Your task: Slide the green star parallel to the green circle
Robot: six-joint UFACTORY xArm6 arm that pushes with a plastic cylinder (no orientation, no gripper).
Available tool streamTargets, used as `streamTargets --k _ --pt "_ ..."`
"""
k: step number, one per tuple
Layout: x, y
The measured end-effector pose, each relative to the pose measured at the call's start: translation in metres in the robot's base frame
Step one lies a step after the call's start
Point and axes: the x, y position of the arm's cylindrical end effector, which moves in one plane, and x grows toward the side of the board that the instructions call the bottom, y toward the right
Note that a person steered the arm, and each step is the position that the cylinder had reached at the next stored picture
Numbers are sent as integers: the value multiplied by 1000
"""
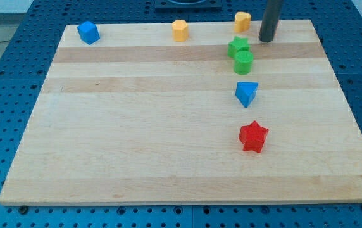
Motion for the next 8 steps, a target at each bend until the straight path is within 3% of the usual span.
streamTargets --k 5,8 --pt "41 -73" --pt "81 -171"
